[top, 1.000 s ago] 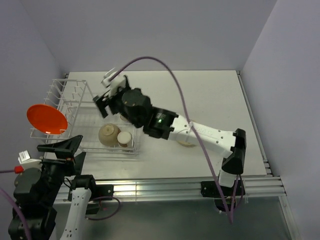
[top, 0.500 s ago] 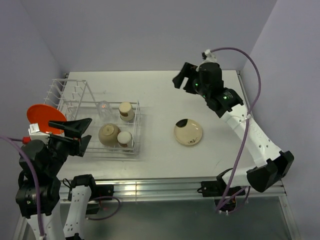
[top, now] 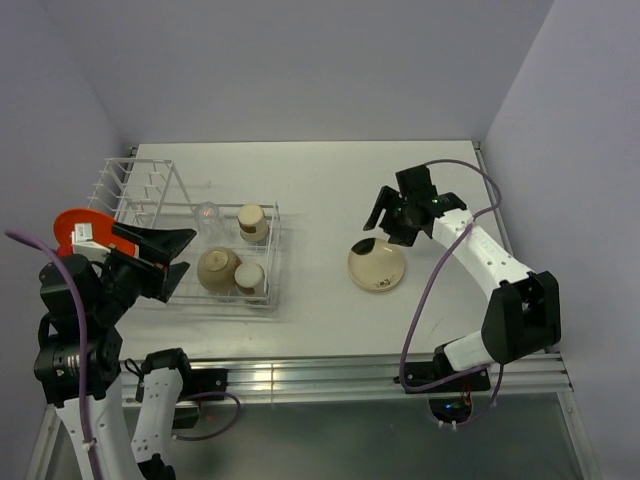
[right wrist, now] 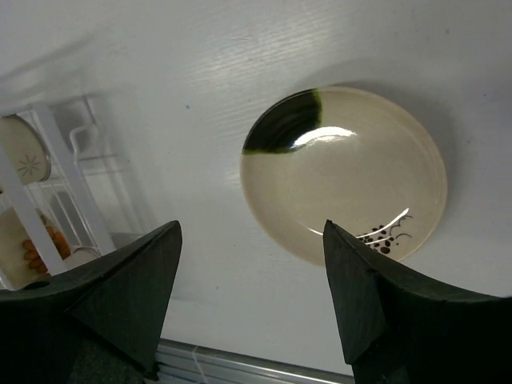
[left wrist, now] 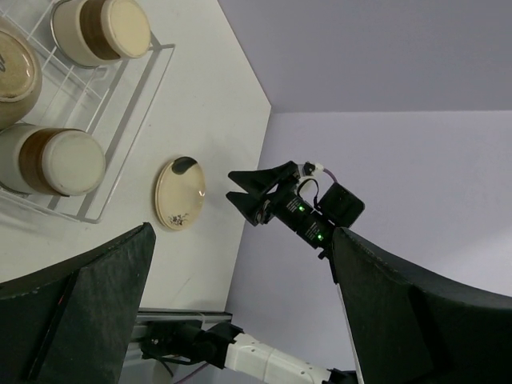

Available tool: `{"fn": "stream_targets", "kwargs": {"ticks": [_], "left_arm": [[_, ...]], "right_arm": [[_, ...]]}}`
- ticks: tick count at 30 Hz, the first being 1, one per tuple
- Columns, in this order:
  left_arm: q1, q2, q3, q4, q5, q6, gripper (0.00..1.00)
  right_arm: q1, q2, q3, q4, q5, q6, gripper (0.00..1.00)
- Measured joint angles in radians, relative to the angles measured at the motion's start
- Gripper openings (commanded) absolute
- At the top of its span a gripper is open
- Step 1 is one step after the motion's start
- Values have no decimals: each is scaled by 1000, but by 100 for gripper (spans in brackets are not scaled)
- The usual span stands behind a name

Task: Load the mixed dishes into the dish rack

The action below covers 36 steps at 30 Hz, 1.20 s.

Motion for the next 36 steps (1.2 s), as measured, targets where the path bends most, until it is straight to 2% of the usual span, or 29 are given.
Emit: {"fn": "stream_targets", "kwargs": {"ticks": [4, 5, 9, 15, 20, 24, 28, 32, 36], "left_arm": [[4, 34, 0, 17, 31, 14, 99], [5, 45, 0, 22, 40, 14, 99], [5, 90, 0, 55, 72, 14, 99], [4, 219, 64, 106, 92, 14, 99], [-27, 255, 84, 169, 84, 1, 99], [-129, 256, 77, 216, 55, -36, 99], [-314, 281, 79, 269, -32, -70, 99], [-471, 389, 138, 301, -134, -76, 99], [-504, 488, 214, 313, -209, -53, 99]], "right_arm": [[-39, 2, -44, -3, 0, 3, 75], [-47, 4, -50, -4, 3, 3, 70], [-67, 19, -77, 0, 8, -2, 63], [-74, 22, -166, -2, 27, -10, 61], [-85, 6, -196, 3, 44, -25, 61], [-97, -29, -211, 2, 55, -36, 61], [-121, -45, -231, 9, 56, -47, 60], [-143, -54, -258, 8, 56, -59, 54], [-168, -63, -278, 11, 48, -78, 42]]}}
